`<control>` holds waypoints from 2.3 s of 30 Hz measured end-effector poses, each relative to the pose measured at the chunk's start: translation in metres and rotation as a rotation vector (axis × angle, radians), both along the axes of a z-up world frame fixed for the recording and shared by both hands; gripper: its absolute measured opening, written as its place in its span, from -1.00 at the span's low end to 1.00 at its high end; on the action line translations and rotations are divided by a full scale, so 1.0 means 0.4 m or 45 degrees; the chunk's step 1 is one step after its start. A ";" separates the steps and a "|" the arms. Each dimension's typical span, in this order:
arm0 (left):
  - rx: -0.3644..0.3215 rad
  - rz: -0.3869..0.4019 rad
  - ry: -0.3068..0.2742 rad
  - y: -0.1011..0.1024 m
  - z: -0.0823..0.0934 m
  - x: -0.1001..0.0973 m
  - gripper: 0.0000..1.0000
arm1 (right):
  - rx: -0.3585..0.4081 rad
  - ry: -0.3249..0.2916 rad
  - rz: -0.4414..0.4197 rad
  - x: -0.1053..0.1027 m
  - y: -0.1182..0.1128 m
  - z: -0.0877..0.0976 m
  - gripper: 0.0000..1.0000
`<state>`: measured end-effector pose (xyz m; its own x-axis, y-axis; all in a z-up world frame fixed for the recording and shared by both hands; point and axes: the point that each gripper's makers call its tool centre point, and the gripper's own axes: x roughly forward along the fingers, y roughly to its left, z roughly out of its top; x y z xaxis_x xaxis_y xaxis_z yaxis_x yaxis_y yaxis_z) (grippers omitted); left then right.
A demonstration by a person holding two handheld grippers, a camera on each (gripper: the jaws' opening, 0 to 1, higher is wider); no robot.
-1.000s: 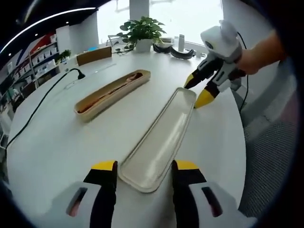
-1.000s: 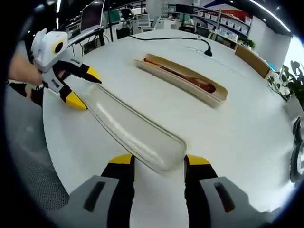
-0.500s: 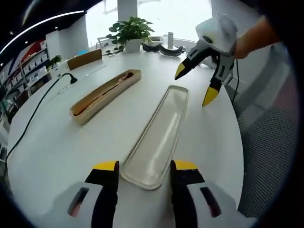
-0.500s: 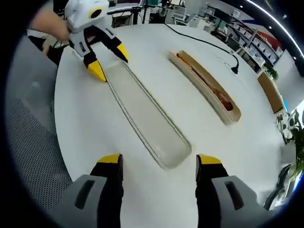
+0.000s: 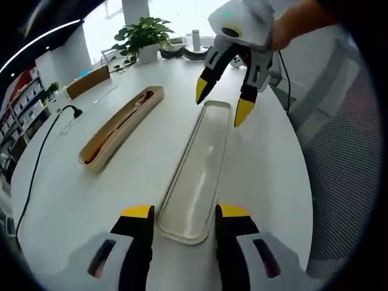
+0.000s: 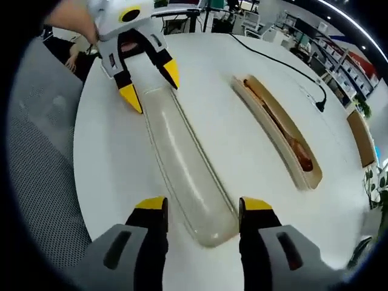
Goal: Arrange the utensils inside the cutlery case until each visible utensil rests in its matching compartment.
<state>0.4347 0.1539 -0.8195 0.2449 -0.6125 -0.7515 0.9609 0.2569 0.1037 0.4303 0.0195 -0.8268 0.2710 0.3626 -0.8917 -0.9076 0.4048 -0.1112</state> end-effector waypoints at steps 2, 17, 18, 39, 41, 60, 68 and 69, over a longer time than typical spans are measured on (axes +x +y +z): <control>0.010 -0.027 -0.012 -0.007 0.001 0.002 -0.20 | 0.044 0.006 0.007 0.001 0.012 0.000 -0.14; 0.011 -0.069 0.006 -0.030 -0.003 0.034 -0.17 | 0.058 0.109 0.064 -0.008 0.034 -0.005 -0.15; 0.012 -0.069 0.022 -0.030 -0.005 0.035 -0.16 | 0.082 0.158 0.020 -0.010 0.030 -0.008 -0.18; 0.021 -0.055 0.133 -0.072 -0.012 0.026 -0.14 | 0.192 0.362 0.043 -0.037 0.043 0.013 -0.25; 0.009 -0.057 0.164 -0.071 -0.010 0.027 -0.14 | 0.205 0.286 0.124 -0.048 0.047 0.011 -0.16; 0.090 -0.204 0.119 -0.066 -0.014 0.025 -0.16 | 0.165 0.282 -0.048 -0.090 -0.027 0.007 -0.31; 0.088 -0.181 0.191 -0.060 -0.011 0.026 -0.33 | 0.320 0.410 -0.162 -0.136 -0.023 0.020 -0.35; 0.091 -0.179 0.193 -0.058 -0.010 0.029 -0.43 | 0.310 0.408 -0.143 -0.149 -0.026 0.018 -0.39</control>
